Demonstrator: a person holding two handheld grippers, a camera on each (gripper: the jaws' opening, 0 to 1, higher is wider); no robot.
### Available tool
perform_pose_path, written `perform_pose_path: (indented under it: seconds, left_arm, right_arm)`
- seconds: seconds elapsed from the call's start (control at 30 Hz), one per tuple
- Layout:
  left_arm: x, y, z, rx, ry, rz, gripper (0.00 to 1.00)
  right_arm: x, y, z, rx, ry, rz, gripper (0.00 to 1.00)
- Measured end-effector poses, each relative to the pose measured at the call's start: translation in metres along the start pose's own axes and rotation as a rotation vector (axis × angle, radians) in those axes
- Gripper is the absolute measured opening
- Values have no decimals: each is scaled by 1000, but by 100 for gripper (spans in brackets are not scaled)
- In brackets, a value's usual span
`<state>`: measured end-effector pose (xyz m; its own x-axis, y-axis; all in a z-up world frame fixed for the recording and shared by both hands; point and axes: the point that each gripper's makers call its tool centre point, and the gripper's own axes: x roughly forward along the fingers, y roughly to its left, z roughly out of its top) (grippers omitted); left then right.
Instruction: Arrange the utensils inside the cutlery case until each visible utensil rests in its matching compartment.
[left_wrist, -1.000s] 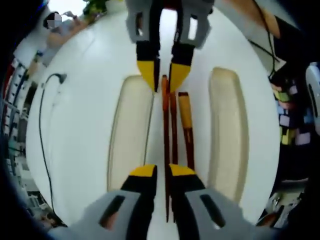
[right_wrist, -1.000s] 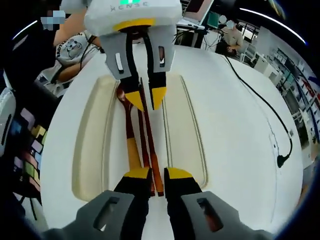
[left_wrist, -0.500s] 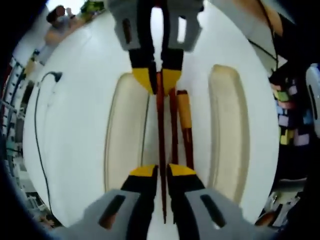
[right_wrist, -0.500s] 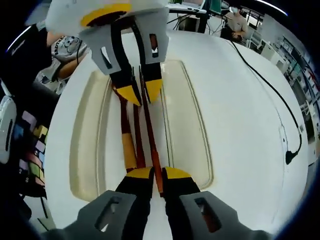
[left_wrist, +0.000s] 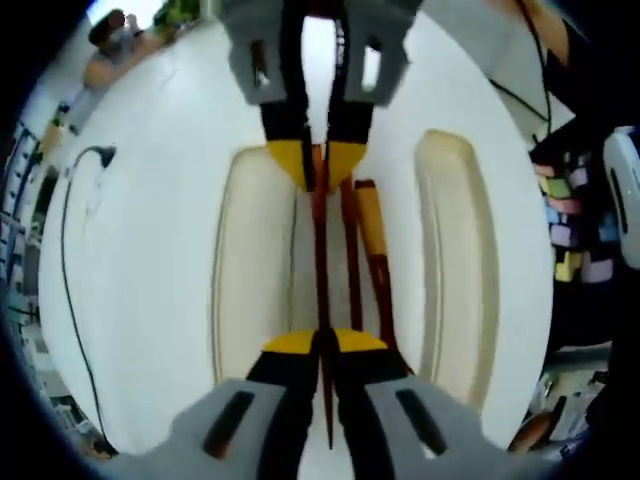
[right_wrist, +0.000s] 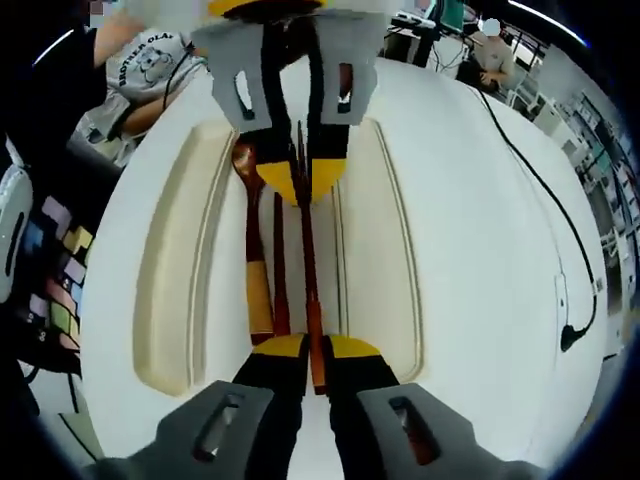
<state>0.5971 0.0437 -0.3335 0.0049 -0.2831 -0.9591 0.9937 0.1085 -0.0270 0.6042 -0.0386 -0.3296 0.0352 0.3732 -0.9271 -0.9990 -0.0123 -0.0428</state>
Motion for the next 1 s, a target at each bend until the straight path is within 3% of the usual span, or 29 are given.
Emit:
perform_pose_path:
  seconds: [0.03,0.2,0.3,0.37,0.43,0.73,1.0]
  left_arm:
    - [-1,0,0,-1,-5,-6,5]
    - [-1,-2,1,30,-9,-7,4]
    - [-3,1,0,-47,-2,36,4]
    - [-3,1,1,30,-12,44,4]
    - [-3,1,0,-15,-8,48,4]
    - [-7,-1,3,2,-25,42,4]
    - [-28,8,11,17,-41,79,4]
  right_arm:
    - [0,0,0,-28,-8,-9,5]
    - [-1,-1,-1,-3,-61,-16,4]
    - [-2,-2,-1,30,-102,-15,4]
    - [-2,-2,-1,32,-117,-18,4]
    - [-2,-1,-1,29,-129,-23,4]
    - [-8,-3,2,-16,-128,-51,4]
    - [-28,-5,6,1,-162,-80,4]
